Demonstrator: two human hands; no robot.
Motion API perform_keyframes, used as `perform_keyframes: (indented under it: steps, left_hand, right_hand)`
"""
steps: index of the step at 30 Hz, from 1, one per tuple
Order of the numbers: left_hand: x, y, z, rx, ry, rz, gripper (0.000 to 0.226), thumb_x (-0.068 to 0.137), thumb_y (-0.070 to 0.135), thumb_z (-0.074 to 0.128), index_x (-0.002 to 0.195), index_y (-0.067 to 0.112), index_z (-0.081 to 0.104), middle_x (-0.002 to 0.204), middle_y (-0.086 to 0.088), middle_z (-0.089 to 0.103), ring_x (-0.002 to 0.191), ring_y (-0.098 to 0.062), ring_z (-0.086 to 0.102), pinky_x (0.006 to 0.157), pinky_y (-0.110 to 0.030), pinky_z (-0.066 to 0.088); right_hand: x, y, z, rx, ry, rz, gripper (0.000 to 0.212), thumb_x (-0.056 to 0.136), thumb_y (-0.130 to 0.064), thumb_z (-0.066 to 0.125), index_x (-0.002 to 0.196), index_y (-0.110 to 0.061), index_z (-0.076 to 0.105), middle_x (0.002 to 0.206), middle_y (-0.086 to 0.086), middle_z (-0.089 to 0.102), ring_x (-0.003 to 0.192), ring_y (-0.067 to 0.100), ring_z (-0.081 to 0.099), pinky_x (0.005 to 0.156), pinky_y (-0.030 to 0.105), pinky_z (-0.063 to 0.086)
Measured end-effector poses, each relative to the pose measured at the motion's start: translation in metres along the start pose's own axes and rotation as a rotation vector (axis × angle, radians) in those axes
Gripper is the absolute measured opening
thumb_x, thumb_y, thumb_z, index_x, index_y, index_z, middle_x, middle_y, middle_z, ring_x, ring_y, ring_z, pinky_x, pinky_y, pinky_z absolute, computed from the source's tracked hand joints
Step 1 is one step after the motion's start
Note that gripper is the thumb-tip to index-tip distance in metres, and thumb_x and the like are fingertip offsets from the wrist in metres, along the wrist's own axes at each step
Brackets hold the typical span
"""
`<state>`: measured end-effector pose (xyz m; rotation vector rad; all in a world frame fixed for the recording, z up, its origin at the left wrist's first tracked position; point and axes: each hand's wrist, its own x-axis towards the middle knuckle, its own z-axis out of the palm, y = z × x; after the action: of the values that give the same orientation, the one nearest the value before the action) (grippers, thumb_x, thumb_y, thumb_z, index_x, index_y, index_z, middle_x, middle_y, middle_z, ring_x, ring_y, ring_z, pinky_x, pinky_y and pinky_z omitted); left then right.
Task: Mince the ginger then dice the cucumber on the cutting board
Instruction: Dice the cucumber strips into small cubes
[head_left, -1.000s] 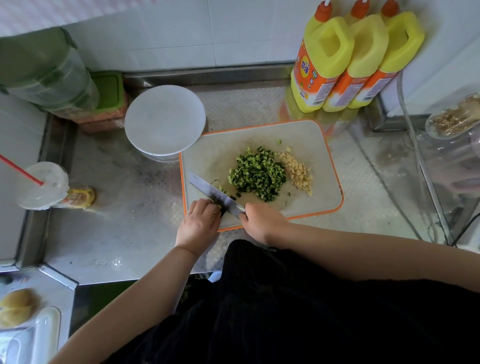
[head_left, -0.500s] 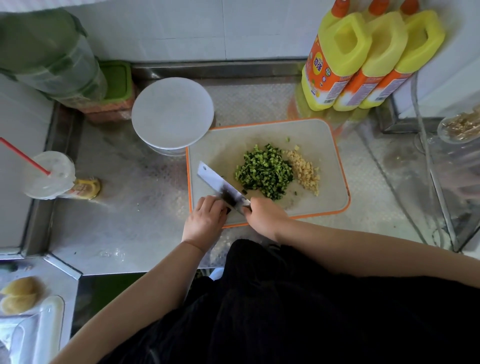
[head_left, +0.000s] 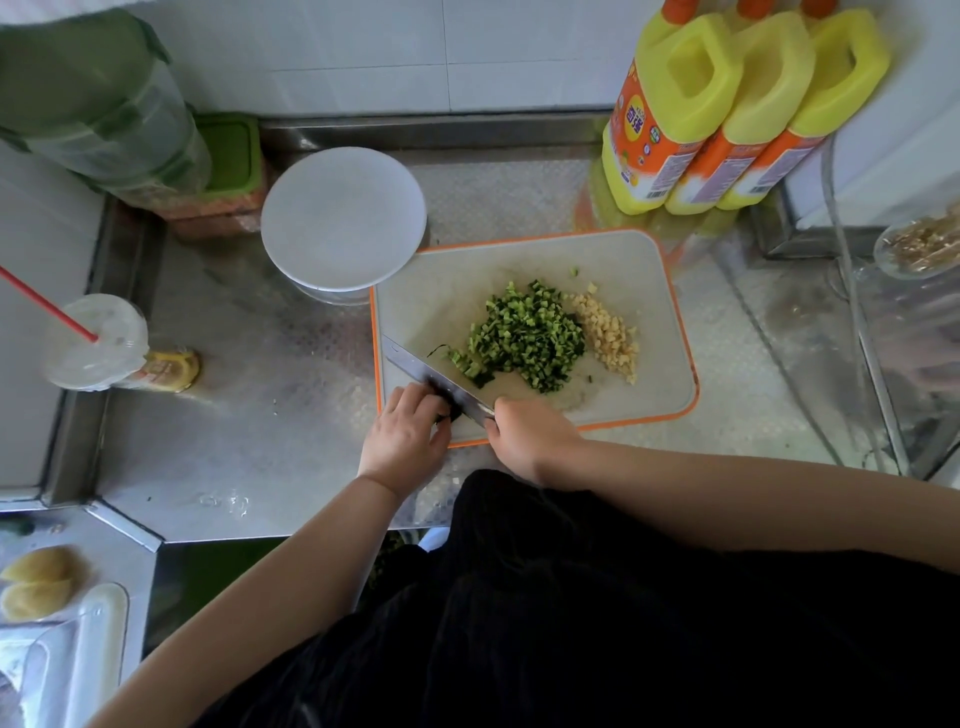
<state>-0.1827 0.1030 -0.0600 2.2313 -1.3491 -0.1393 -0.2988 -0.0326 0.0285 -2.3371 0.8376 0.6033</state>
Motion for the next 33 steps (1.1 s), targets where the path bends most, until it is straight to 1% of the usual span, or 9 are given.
perform_keyframes:
  steps: [6, 12, 16, 18, 20, 23, 27, 29, 33]
  left_hand:
    - [-0.002, -0.003, 0.004, 0.003, 0.01, -0.014, 0.019, 0.086, 0.024, 0.054, 0.086, 0.009, 0.067, 0.092, -0.004, 0.059, 0.086, -0.024, 0.049, 0.062, -0.038, 0.053]
    - [-0.003, -0.002, 0.005, 0.041, 0.038, 0.013, 0.018, 0.087, 0.022, 0.053, 0.085, 0.009, 0.065, 0.092, -0.005, 0.06, 0.087, -0.025, 0.05, 0.057, -0.039, 0.053]
    - [-0.006, 0.0, 0.002, 0.026, 0.036, -0.021, 0.023, 0.088, 0.029, 0.052, 0.09, 0.01, 0.065, 0.099, -0.007, 0.058, 0.095, -0.025, 0.052, 0.06, -0.037, 0.055]
    - [-0.008, 0.0, 0.001, 0.036, 0.021, -0.036, 0.024, 0.085, 0.035, 0.055, 0.095, 0.014, 0.06, 0.106, -0.009, 0.054, 0.101, -0.03, 0.053, 0.067, -0.038, 0.054]
    - [-0.006, 0.004, -0.001, 0.058, -0.003, -0.078, 0.026, 0.081, 0.037, 0.054, 0.096, 0.016, 0.053, 0.107, -0.013, 0.051, 0.101, -0.036, 0.052, 0.07, -0.042, 0.053]
    - [-0.002, 0.01, -0.004, 0.11, -0.044, -0.181, 0.034, 0.077, 0.04, 0.052, 0.095, 0.01, 0.058, 0.105, -0.014, 0.052, 0.098, -0.038, 0.05, 0.074, -0.046, 0.053]
    - [-0.002, 0.017, -0.006, 0.15, -0.121, -0.316, 0.029, 0.078, 0.031, 0.071, 0.095, 0.011, 0.059, 0.105, -0.011, 0.052, 0.098, -0.034, 0.051, 0.08, -0.046, 0.05]
    - [-0.003, 0.02, -0.006, 0.108, -0.115, -0.362, 0.029, 0.078, 0.026, 0.072, 0.097, 0.008, 0.058, 0.104, -0.011, 0.052, 0.095, -0.034, 0.053, 0.077, -0.046, 0.052]
    - [-0.005, 0.02, -0.005, 0.13, -0.003, -0.193, 0.026, 0.079, 0.03, 0.054, 0.088, 0.006, 0.059, 0.096, -0.013, 0.055, 0.085, -0.034, 0.054, 0.07, -0.041, 0.051]
  right_hand:
    - [0.007, -0.005, 0.007, -0.005, -0.024, 0.003, 0.019, 0.101, -0.023, 0.04, 0.097, -0.009, 0.053, 0.097, 0.012, 0.063, 0.075, 0.027, 0.051, 0.063, 0.031, 0.037]
    - [0.017, -0.002, 0.001, 0.083, -0.036, 0.051, 0.033, 0.101, -0.034, 0.04, 0.104, -0.005, 0.056, 0.1, 0.015, 0.062, 0.092, 0.033, 0.059, 0.067, 0.031, 0.036]
    - [0.016, 0.007, -0.009, 0.142, 0.005, 0.1, 0.028, 0.101, -0.034, 0.039, 0.095, -0.008, 0.049, 0.08, 0.006, 0.053, 0.083, 0.031, 0.057, 0.062, 0.032, 0.036]
    - [0.011, 0.008, -0.009, 0.117, 0.008, 0.076, 0.031, 0.101, -0.034, 0.04, 0.098, -0.006, 0.052, 0.082, 0.006, 0.054, 0.082, 0.03, 0.058, 0.063, 0.032, 0.037]
    - [0.006, 0.005, -0.007, 0.086, -0.001, 0.03, 0.032, 0.101, -0.033, 0.04, 0.099, -0.005, 0.055, 0.088, 0.01, 0.059, 0.085, 0.031, 0.06, 0.064, 0.031, 0.037]
    - [0.003, 0.0, -0.005, 0.048, -0.005, -0.026, 0.027, 0.101, -0.033, 0.04, 0.089, -0.011, 0.05, 0.085, 0.01, 0.058, 0.079, 0.029, 0.058, 0.062, 0.031, 0.036]
    - [0.003, -0.002, -0.008, 0.035, 0.006, -0.031, 0.026, 0.102, -0.032, 0.038, 0.088, -0.013, 0.047, 0.081, 0.006, 0.054, 0.072, 0.025, 0.051, 0.061, 0.031, 0.035]
    - [0.003, -0.003, -0.007, 0.014, 0.023, -0.032, 0.026, 0.102, -0.032, 0.038, 0.086, -0.013, 0.046, 0.08, 0.006, 0.054, 0.07, 0.025, 0.051, 0.06, 0.03, 0.035]
    - [0.003, -0.005, -0.004, -0.038, 0.066, -0.052, 0.027, 0.101, -0.032, 0.04, 0.09, -0.01, 0.052, 0.079, 0.005, 0.053, 0.069, 0.025, 0.053, 0.058, 0.029, 0.035]
